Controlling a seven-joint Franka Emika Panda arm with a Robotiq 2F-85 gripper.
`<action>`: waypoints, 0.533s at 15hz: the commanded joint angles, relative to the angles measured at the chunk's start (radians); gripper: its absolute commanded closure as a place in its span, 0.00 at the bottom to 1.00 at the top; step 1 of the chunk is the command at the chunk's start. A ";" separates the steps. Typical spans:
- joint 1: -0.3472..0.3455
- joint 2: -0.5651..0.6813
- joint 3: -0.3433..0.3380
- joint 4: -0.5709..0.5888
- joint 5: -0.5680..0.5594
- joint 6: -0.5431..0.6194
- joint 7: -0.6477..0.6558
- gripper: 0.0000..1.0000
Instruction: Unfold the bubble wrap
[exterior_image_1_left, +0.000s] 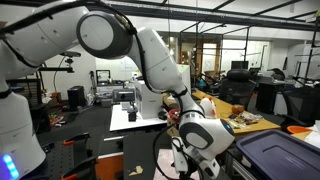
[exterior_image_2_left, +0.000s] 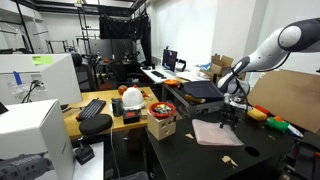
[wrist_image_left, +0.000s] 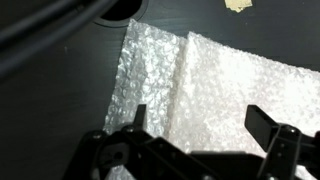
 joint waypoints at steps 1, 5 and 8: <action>-0.024 0.082 0.014 0.117 0.029 -0.058 0.019 0.00; -0.047 0.155 0.018 0.205 0.058 -0.082 0.040 0.00; -0.075 0.185 0.029 0.271 0.092 -0.128 0.055 0.00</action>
